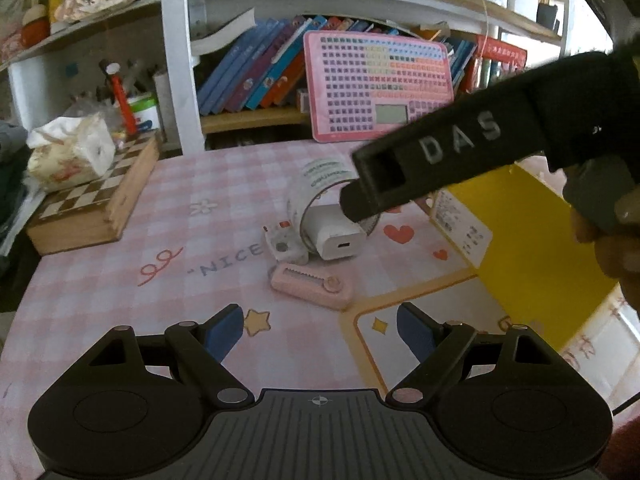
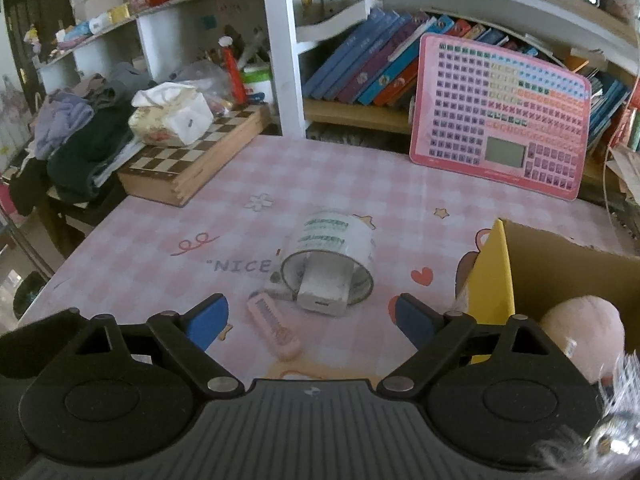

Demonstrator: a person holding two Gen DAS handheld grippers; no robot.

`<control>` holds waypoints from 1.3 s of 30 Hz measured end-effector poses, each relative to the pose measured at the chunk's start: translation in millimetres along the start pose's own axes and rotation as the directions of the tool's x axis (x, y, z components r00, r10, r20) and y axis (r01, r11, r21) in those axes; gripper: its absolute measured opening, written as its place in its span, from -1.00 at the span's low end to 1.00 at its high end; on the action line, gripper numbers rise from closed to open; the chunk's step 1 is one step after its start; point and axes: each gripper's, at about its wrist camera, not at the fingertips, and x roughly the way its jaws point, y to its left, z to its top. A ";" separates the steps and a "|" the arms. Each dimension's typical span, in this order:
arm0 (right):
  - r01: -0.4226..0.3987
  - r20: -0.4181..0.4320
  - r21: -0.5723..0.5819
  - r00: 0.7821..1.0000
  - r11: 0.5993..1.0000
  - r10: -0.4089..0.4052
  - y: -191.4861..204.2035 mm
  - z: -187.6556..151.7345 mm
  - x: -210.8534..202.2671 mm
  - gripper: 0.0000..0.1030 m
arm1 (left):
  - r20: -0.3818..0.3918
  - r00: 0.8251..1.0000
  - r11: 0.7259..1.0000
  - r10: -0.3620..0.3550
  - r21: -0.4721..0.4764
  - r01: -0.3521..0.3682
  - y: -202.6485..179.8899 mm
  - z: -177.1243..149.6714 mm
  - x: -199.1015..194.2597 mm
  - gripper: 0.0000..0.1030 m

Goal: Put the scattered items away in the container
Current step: 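Move both tools toward the tape roll and pink comb toy, then close the right tool on the tape roll while the left tool grasps the pink comb toy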

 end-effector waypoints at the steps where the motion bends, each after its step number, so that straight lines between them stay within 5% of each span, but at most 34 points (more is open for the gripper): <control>1: 0.002 -0.007 0.001 1.000 1.000 -0.002 -1.4 3.0 5.0 0.77 | -0.004 1.000 1.000 0.001 0.001 -0.001 0.0 1.2 5.4 0.67; 14: -0.006 -0.101 0.002 0.995 1.000 0.007 -12.3 36.2 60.9 0.90 | -0.054 0.998 0.999 0.044 -0.022 -0.046 -13.0 16.4 82.2 0.66; 20: -0.013 -0.147 -0.031 0.989 0.999 0.008 -11.5 38.0 80.3 0.90 | -0.070 0.993 0.995 0.090 -0.025 -0.092 -5.3 11.9 84.2 0.62; 26: -0.014 -0.176 -0.011 0.984 1.000 0.012 -16.6 40.0 97.4 0.90 | -0.083 0.988 0.986 0.127 -0.101 -0.135 16.1 8.1 73.0 0.17; 37: -0.006 -0.265 0.089 0.964 0.996 0.029 -27.3 46.4 125.1 0.90 | -0.086 0.989 0.988 0.123 -0.078 -0.130 5.3 19.5 85.4 0.01; 39: -0.008 -0.288 0.106 0.957 0.994 0.038 -30.2 45.3 129.0 0.89 | -0.083 0.989 0.989 0.121 -0.075 -0.127 6.2 18.7 84.1 -0.23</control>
